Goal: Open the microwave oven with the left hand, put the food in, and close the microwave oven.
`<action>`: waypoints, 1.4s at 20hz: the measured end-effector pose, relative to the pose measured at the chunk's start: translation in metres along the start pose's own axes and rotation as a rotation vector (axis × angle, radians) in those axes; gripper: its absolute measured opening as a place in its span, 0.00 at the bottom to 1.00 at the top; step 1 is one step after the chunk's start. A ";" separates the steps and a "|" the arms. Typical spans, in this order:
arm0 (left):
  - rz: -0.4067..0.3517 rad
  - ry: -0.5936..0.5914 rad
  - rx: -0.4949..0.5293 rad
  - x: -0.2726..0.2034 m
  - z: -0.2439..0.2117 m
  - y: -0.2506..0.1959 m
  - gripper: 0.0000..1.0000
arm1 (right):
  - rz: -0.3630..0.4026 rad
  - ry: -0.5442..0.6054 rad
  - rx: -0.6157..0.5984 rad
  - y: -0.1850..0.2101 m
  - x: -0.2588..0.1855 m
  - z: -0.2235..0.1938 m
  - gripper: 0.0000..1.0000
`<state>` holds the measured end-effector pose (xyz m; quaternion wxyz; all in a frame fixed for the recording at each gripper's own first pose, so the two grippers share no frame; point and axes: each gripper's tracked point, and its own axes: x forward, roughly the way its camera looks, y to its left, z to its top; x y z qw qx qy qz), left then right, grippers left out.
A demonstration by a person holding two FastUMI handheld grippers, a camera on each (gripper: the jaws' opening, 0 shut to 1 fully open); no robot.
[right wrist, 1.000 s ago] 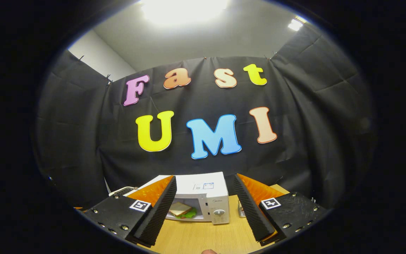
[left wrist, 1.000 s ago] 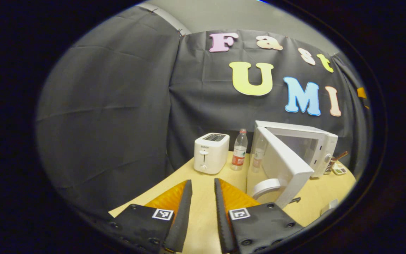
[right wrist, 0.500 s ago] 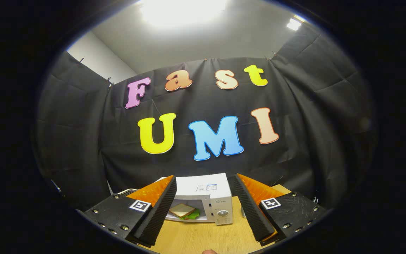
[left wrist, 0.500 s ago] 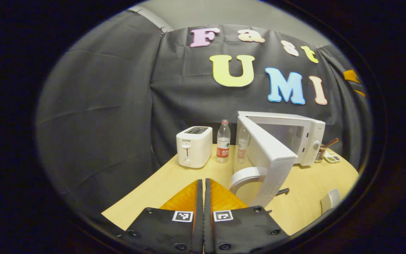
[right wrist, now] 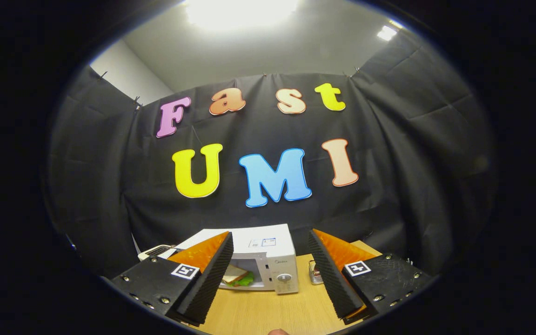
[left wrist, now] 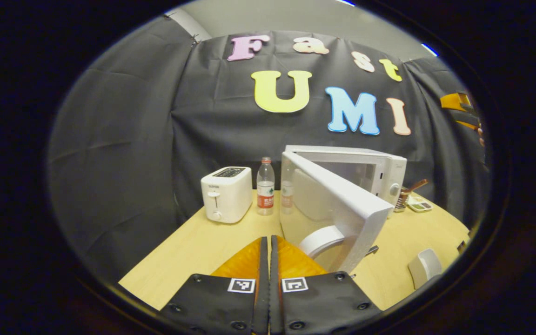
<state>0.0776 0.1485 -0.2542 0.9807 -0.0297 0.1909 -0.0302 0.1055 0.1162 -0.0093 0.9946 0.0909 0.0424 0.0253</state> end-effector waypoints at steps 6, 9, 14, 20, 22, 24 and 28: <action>-0.134 -0.010 0.024 0.023 0.016 -0.045 0.07 | -0.051 0.013 0.000 -0.014 -0.003 -0.005 0.98; -0.196 -0.011 0.034 0.036 0.023 -0.065 0.07 | -0.091 0.008 -0.005 -0.025 -0.005 -0.005 0.98; -0.294 -0.024 0.049 0.056 0.036 -0.100 0.07 | -0.177 -0.004 -0.012 -0.052 -0.017 0.000 0.98; -0.388 -0.032 0.048 0.079 0.051 -0.137 0.07 | -0.278 -0.016 -0.038 -0.082 -0.036 0.009 0.98; -0.412 -0.038 0.056 0.089 0.058 -0.151 0.07 | -0.315 -0.017 -0.048 -0.093 -0.043 0.012 0.98; -0.438 -0.045 0.062 0.099 0.064 -0.164 0.07 | -0.348 -0.017 -0.050 -0.103 -0.048 0.013 0.98; -0.465 -0.054 0.093 0.119 0.071 -0.181 0.07 | -0.404 -0.014 -0.054 -0.117 -0.060 0.013 0.98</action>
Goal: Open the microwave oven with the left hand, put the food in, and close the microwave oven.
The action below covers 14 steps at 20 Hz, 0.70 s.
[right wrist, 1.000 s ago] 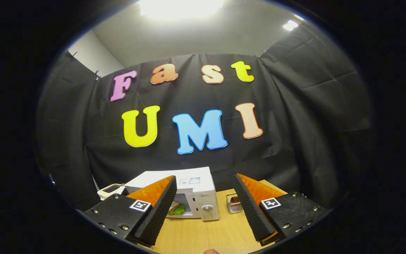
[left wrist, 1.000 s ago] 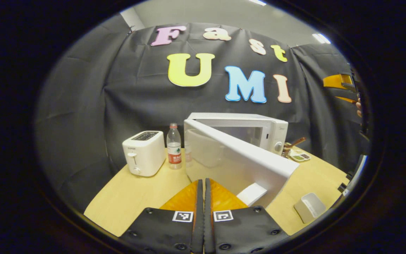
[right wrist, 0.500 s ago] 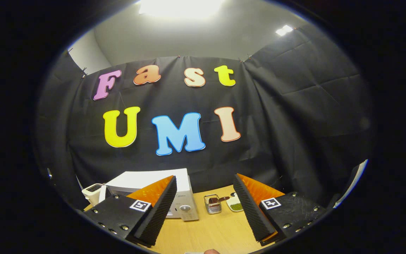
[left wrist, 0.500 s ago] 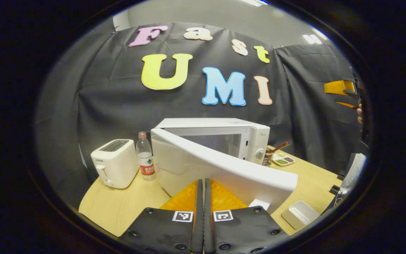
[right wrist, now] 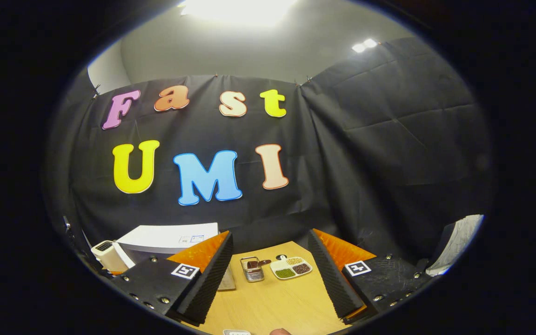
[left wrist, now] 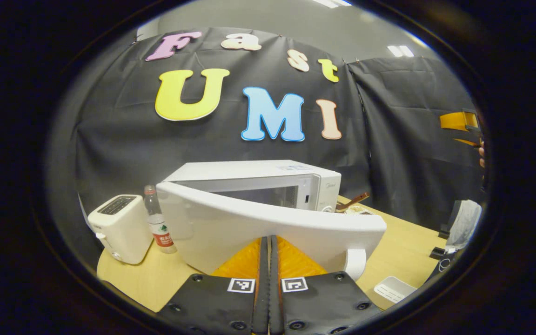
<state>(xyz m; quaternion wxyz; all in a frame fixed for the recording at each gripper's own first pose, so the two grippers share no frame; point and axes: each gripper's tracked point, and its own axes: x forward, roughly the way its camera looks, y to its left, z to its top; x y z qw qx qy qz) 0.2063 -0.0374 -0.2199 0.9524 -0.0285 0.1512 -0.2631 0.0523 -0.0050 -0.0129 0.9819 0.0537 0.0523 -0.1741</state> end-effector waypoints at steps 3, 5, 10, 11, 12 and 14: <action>-0.009 -0.003 0.007 0.017 0.002 0.002 0.07 | -0.042 0.009 -0.002 -0.013 -0.009 -0.004 0.98; -0.015 0.002 -0.003 0.032 0.005 0.003 0.07 | -0.069 0.017 -0.003 -0.022 -0.015 -0.007 0.98; -0.026 -0.003 -0.013 0.059 0.010 0.002 0.07 | -0.140 0.031 0.001 -0.044 -0.028 -0.012 0.98; -0.026 -0.007 -0.014 0.065 0.013 0.001 0.07 | -0.152 0.032 0.003 -0.048 -0.032 -0.013 0.98; -0.028 -0.008 -0.015 0.070 0.014 0.001 0.07 | -0.163 0.033 0.003 -0.051 -0.034 -0.013 0.98; -0.029 -0.011 -0.016 0.081 0.017 0.001 0.07 | -0.180 0.035 -0.001 -0.056 -0.040 -0.015 0.98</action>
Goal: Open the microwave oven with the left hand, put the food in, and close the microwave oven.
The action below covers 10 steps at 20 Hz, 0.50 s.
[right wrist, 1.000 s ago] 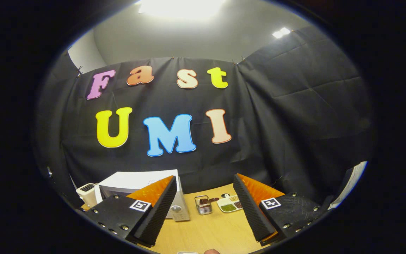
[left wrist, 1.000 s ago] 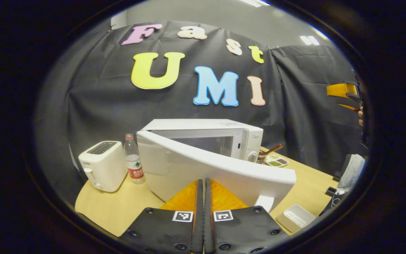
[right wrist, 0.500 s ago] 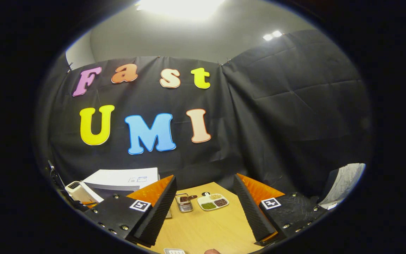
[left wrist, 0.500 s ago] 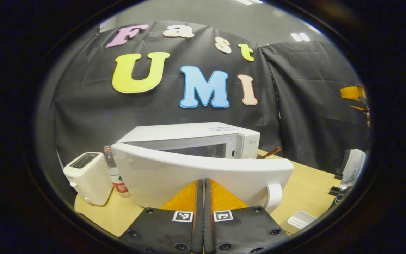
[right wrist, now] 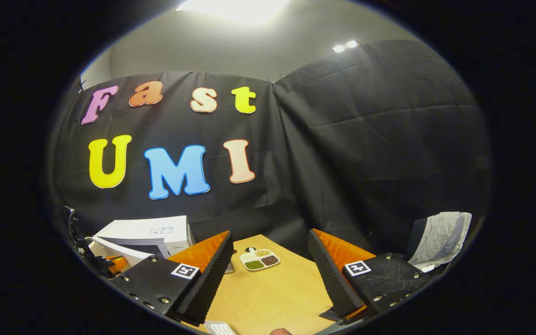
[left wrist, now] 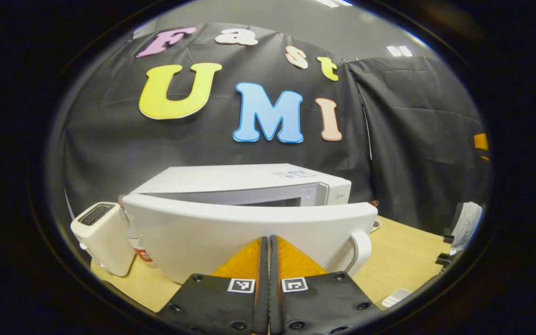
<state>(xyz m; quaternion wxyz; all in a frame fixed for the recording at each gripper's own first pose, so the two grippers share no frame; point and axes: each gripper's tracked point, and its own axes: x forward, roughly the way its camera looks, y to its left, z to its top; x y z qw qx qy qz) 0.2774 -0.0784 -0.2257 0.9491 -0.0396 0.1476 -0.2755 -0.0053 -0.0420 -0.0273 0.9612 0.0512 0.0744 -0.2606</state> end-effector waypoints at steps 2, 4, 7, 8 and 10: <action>0.005 -0.007 0.005 0.009 0.002 0.002 0.07 | -0.017 0.002 -0.006 -0.007 -0.005 -0.002 0.98; 0.013 -0.014 0.021 0.019 0.005 0.003 0.07 | -0.030 0.008 -0.004 -0.011 -0.007 -0.004 0.98; 0.030 -0.016 0.043 0.032 0.007 0.005 0.07 | -0.043 0.018 0.001 -0.014 -0.005 -0.007 0.98; 0.034 -0.014 0.039 0.036 0.008 0.006 0.07 | -0.044 0.018 0.001 -0.015 -0.005 -0.008 0.98; 0.051 -0.008 0.024 0.046 0.005 0.010 0.07 | -0.045 0.019 -0.002 -0.015 -0.005 -0.008 0.98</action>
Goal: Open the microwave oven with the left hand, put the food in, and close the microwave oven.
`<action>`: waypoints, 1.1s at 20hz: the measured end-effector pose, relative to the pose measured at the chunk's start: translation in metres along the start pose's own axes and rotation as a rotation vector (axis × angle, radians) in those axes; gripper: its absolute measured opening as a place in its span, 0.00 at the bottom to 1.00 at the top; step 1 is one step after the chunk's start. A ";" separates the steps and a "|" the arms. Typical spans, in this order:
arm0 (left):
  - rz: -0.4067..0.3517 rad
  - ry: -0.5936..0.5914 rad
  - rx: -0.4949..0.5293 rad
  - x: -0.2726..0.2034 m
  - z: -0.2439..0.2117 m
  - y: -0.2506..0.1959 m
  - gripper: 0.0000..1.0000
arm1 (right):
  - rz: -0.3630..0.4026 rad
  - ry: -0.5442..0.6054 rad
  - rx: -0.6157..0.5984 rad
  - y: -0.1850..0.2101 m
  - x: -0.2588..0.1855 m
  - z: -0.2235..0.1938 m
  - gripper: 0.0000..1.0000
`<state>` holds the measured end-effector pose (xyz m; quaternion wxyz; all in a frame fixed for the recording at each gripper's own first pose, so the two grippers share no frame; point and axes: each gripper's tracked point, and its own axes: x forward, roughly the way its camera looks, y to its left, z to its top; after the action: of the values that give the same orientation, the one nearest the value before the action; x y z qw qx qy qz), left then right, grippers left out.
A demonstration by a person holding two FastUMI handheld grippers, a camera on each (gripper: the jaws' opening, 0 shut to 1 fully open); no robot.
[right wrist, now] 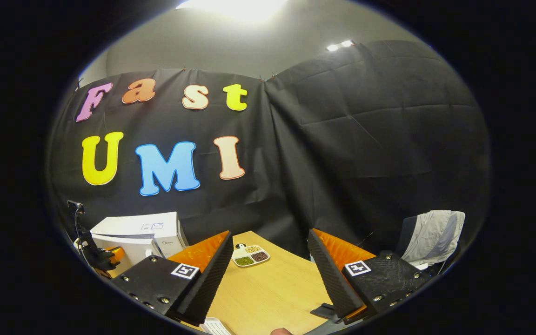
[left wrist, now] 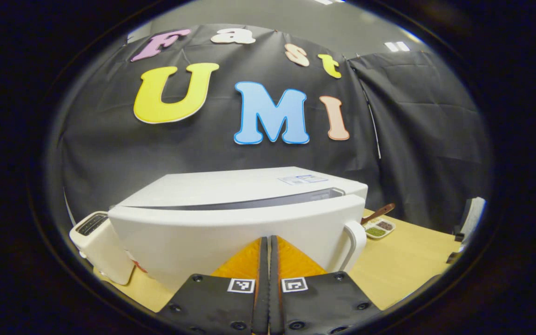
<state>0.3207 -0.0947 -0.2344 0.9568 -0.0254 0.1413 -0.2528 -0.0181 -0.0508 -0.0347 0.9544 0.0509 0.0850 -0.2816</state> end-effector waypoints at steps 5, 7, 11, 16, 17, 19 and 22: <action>0.026 0.006 -0.032 0.011 0.001 0.003 0.07 | -0.001 0.005 -0.020 0.002 0.000 -0.002 0.98; 0.032 -0.003 -0.043 0.012 -0.001 0.002 0.07 | -0.003 0.006 -0.015 0.001 0.000 -0.002 0.98; 0.072 -0.009 -0.024 0.014 -0.001 0.002 0.07 | 0.022 0.010 -0.020 0.004 0.001 -0.002 0.98; 0.125 0.016 -0.043 0.026 -0.003 0.002 0.07 | 0.105 0.026 -0.034 0.020 0.004 -0.003 0.98; 0.135 0.021 -0.038 0.026 -0.002 0.000 0.07 | 0.121 0.021 -0.037 0.020 0.005 0.000 0.98; 0.138 0.021 -0.047 0.015 0.004 -0.007 0.07 | 0.161 0.021 -0.034 0.025 0.004 0.001 0.98; 0.137 -0.030 -0.030 -0.017 0.030 -0.020 0.07 | 0.215 0.025 -0.029 0.026 0.007 0.001 0.98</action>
<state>0.3052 -0.1046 -0.1991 0.9734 -0.0335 0.1322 -0.1841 0.0021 -0.0328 -0.0333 0.9786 0.0496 0.0948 -0.1758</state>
